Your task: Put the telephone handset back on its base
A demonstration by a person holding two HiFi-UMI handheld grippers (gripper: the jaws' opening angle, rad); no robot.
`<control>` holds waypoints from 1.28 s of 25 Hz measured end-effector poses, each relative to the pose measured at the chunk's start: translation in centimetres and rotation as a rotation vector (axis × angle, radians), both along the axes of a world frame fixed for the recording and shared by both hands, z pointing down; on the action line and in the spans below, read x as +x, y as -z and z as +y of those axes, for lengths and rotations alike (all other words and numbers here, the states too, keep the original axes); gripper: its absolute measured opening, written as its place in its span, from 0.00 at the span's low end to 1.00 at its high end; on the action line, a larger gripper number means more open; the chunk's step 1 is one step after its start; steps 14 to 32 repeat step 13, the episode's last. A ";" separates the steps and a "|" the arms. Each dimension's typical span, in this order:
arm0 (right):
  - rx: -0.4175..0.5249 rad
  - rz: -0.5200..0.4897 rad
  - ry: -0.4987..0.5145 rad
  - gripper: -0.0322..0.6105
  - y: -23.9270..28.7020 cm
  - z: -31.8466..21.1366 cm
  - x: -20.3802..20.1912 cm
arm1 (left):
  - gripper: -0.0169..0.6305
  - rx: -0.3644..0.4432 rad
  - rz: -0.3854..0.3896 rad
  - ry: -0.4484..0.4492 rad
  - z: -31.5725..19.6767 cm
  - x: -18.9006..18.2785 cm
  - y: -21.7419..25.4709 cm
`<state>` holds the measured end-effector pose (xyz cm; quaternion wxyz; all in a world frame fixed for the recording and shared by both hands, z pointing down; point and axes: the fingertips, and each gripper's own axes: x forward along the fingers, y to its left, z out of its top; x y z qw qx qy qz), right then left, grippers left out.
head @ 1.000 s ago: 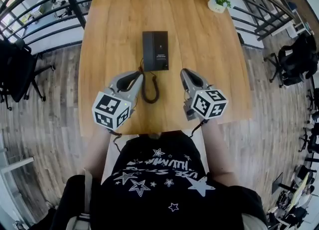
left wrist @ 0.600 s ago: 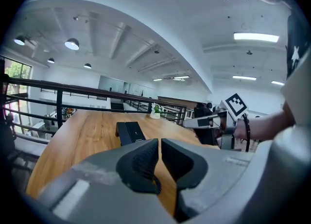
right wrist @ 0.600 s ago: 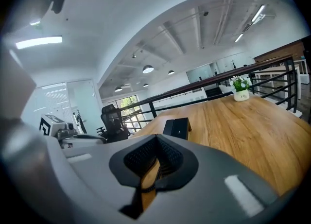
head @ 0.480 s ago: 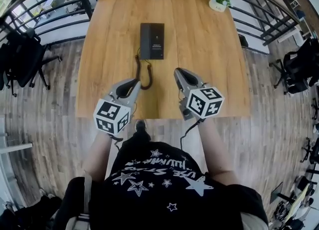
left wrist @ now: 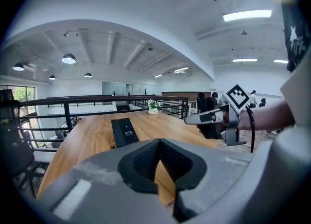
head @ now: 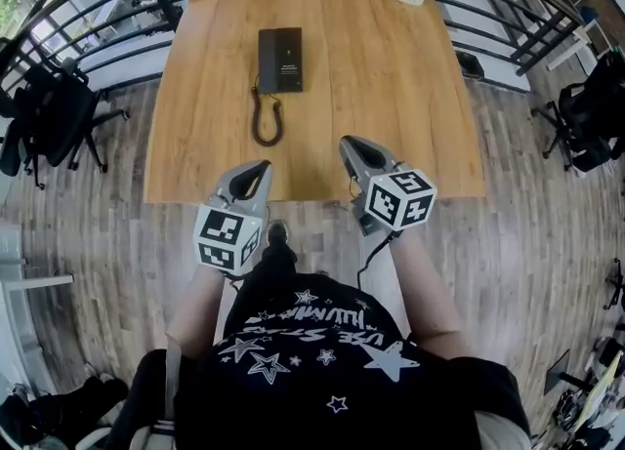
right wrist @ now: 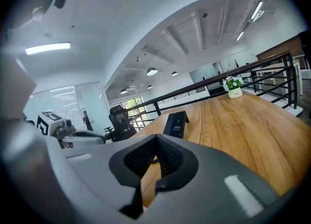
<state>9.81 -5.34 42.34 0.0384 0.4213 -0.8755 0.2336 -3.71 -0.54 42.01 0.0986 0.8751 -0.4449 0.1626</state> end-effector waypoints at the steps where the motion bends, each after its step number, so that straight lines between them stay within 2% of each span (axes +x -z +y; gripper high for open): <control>1: 0.006 0.005 -0.001 0.05 0.1 0.6 0.5 | 0.03 0.000 -0.011 0.005 0.6 0.5 -0.2; 7: 0.015 0.014 0.007 0.05 0.4 4.2 2.8 | 0.03 -0.024 -0.032 0.044 4.0 2.6 -1.2; 13: 0.005 0.013 0.000 0.05 -0.4 7.0 4.7 | 0.03 -0.030 -0.045 0.117 5.8 2.9 -2.3; 32: 0.005 0.013 0.000 0.05 -0.4 7.0 4.7 | 0.03 -0.030 -0.045 0.117 5.8 2.9 -2.3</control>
